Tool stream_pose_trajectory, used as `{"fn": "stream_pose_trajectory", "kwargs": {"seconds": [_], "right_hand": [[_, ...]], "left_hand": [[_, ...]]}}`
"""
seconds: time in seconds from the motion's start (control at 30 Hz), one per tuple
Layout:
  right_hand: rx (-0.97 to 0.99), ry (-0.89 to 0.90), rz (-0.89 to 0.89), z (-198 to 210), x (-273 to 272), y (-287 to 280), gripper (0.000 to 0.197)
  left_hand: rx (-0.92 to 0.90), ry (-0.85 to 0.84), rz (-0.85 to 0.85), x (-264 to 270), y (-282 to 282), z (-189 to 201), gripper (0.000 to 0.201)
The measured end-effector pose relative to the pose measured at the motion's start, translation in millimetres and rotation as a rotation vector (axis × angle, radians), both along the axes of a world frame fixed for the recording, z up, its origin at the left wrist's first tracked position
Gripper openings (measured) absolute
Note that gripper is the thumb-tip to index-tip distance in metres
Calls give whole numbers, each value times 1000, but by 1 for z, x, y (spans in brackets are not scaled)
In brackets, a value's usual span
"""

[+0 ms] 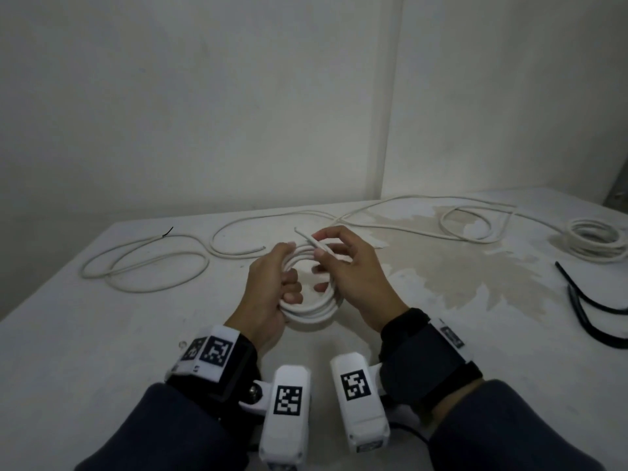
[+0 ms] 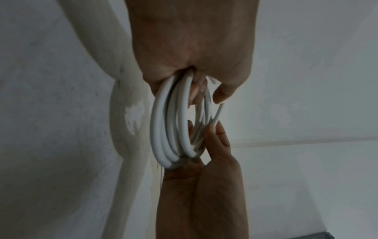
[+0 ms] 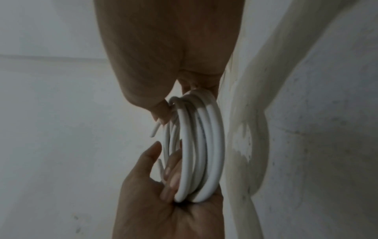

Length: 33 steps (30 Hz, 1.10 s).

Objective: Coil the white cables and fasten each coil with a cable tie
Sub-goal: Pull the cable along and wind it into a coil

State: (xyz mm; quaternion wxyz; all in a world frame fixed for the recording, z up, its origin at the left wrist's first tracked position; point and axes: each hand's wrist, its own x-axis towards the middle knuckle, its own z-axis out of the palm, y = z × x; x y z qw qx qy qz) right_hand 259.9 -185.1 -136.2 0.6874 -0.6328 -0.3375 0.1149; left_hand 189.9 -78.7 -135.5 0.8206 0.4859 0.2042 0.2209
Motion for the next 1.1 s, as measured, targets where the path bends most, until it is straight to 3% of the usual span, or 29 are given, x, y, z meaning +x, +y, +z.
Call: {"fn": "stream_pose_trajectory", "kwargs": {"seconds": [0.13,0.27,0.4,0.5,0.83,1.1], "right_hand": [[10,-57,66,0,1,-2,14],[-42,-25,166,6,-1,-11,11],[1,14,156,7,-1,-12,17],[10,2,119,5,0,-11,19],[15,-28,55,6,3,-11,18],[-30,-33,37,5,3,-13,19]], "left_hand": [[140,37,-45,-4,1,3,42],[136,107,-153,-11,10,7,60],[-30,68,-229,-11,11,9,35],[-24,69,-235,-11,10,8,23],[-82,-117,-307,-15,8,4,19],[-78,-107,-326,-14,8,4,16]]}}
